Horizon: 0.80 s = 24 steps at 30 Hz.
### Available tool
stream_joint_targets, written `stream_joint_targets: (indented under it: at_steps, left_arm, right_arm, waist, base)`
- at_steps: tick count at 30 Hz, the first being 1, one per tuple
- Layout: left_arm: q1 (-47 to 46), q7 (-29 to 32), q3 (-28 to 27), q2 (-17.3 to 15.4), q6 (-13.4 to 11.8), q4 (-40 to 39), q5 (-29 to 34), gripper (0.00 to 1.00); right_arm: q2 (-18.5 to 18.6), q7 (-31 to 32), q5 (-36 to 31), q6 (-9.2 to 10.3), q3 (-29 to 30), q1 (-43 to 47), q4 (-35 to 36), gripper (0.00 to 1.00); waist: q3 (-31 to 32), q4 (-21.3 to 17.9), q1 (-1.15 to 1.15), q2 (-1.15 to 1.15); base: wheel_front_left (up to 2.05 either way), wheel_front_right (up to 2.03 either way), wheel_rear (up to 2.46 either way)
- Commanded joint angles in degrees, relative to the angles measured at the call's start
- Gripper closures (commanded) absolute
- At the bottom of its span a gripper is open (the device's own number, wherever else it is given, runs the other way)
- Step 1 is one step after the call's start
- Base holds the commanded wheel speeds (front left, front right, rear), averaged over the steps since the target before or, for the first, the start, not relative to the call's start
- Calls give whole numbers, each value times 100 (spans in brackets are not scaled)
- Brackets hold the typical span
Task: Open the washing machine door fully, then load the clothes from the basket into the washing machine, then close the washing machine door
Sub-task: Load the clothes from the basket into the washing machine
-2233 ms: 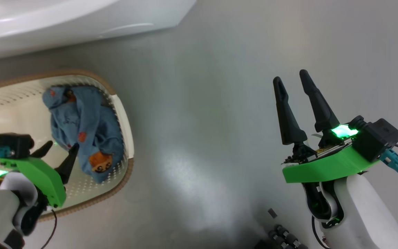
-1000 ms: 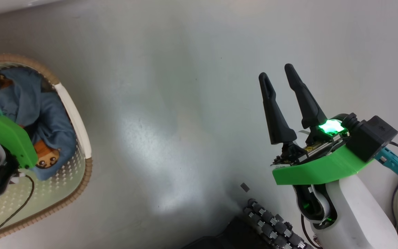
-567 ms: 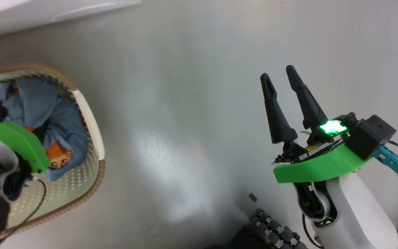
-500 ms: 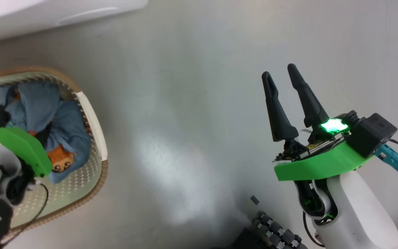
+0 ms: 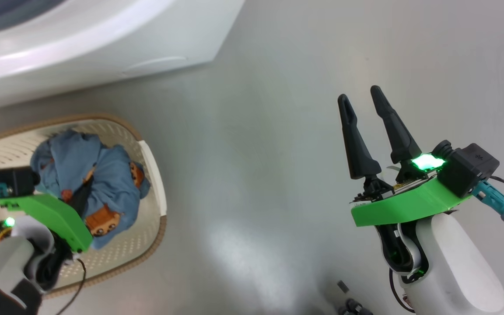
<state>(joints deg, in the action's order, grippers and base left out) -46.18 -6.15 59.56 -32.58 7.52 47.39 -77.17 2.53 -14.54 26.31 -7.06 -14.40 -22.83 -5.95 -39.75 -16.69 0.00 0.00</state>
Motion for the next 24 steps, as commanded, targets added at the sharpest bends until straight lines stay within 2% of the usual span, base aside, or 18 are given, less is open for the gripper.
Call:
stream_joint_targets:
  at_steps: [1,10,17,20,24]
  left_arm:
    - [175,-146,-89,-152,-3,-138,-80,100]
    - [519,-684,1,-136,-3,-535,-250,100]
    - [673,-865,-118,-102,-3,-800,-133,100]
    - [782,-880,-432,-57,-3,-917,-44,100]
    - [1063,-883,-1071,42,-3,-1092,385,100]
  right_arm:
    - [35,-46,-82,-43,-44,215,78,0]
    - [35,-46,-220,-43,105,391,-182,0]
    - [35,-46,-292,-43,166,511,-369,0]
    - [35,-46,-315,-43,203,569,-444,0]
    - [35,-46,-354,-43,239,663,-541,0]
  waist:
    - [426,224,0,0]
    - [1195,492,0,0]
    - [1703,720,0,0]
    - [1960,807,0,0]
    - [2313,911,0,0]
  base:
    - [0,0,0]
    - [0,0,0]
    - [0,0,0]
    - [0,0,0]
    - [0,0,0]
